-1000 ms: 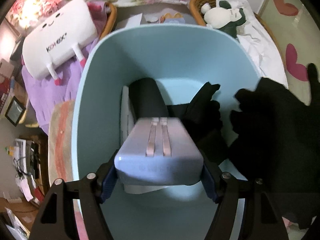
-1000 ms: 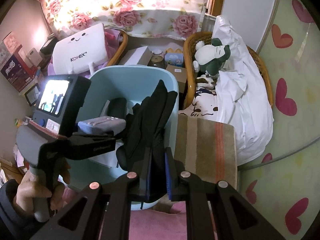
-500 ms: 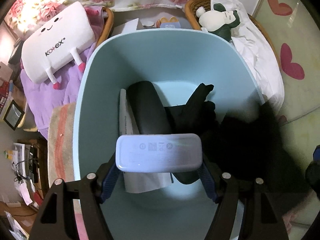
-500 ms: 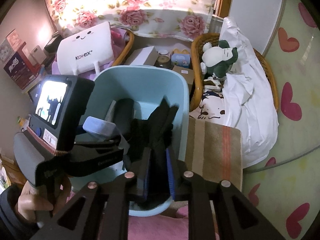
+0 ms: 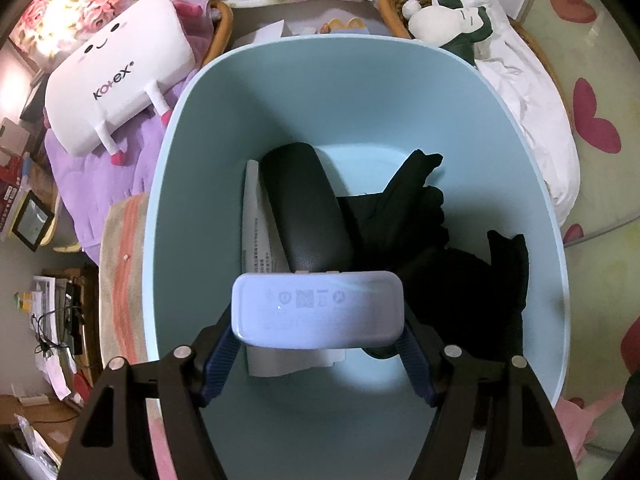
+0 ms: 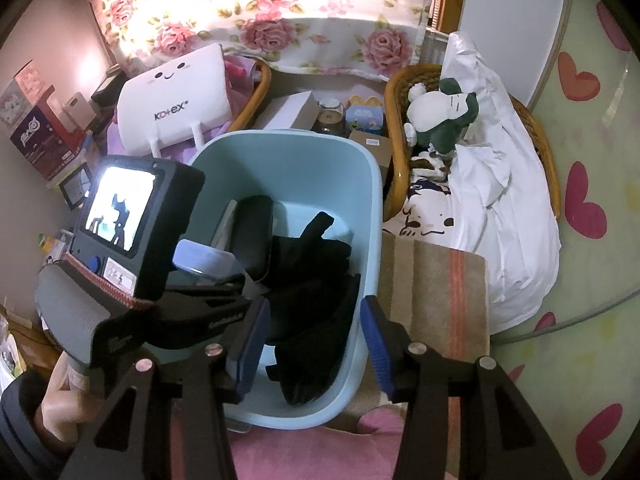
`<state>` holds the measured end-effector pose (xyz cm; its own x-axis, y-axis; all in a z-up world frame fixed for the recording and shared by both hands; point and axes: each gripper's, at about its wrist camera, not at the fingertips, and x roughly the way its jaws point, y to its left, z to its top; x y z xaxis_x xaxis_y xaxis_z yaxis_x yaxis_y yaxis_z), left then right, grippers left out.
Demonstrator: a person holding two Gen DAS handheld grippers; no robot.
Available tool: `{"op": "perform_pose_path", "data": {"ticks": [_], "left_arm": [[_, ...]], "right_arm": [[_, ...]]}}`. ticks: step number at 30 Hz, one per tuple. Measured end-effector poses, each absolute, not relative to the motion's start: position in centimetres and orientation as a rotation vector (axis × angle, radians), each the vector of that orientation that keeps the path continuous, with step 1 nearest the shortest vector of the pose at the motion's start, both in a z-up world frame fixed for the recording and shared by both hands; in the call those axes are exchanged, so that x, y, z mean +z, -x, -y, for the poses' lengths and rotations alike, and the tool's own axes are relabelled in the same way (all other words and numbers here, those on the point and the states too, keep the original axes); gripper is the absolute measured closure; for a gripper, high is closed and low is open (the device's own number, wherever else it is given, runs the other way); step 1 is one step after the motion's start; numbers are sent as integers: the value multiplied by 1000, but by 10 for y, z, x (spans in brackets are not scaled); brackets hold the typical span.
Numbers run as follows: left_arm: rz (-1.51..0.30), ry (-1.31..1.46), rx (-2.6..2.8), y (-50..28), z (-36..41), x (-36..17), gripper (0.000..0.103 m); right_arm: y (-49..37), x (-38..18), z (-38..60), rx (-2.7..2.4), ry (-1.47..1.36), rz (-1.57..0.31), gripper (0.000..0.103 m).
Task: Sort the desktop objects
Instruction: 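Open the left gripper to release the power bank while the right gripper lowers the glove into the basin, then open the right gripper to drop the black glove into the basin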
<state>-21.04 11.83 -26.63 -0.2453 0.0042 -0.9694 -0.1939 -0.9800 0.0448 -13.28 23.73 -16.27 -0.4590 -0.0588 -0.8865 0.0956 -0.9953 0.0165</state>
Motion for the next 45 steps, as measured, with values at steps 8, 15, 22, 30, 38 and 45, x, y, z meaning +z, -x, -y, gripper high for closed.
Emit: {"op": "perform_pose_path", "data": {"ticks": [8, 15, 22, 30, 38, 45], "left_arm": [[-331, 1688, 2483, 202, -126, -243, 27], [-287, 1607, 2521, 201, -126, -209, 26], [-287, 1580, 2529, 193, -128, -199, 26], [-280, 1579, 2512, 185, -128, -189, 26], [-248, 1568, 2522, 170, -121, -172, 26], [-243, 1548, 2532, 151, -117, -158, 26]], "right_arm": [[130, -161, -238, -2600, -1582, -57, 52], [127, -158, -238, -2603, -1577, -53, 52], [122, -151, -237, -2621, -1560, -62, 52], [115, -143, -235, -2630, -1547, -59, 52], [105, -135, -235, -2637, -1534, -45, 52], [92, -125, -233, -2642, -1515, -42, 52]]}}
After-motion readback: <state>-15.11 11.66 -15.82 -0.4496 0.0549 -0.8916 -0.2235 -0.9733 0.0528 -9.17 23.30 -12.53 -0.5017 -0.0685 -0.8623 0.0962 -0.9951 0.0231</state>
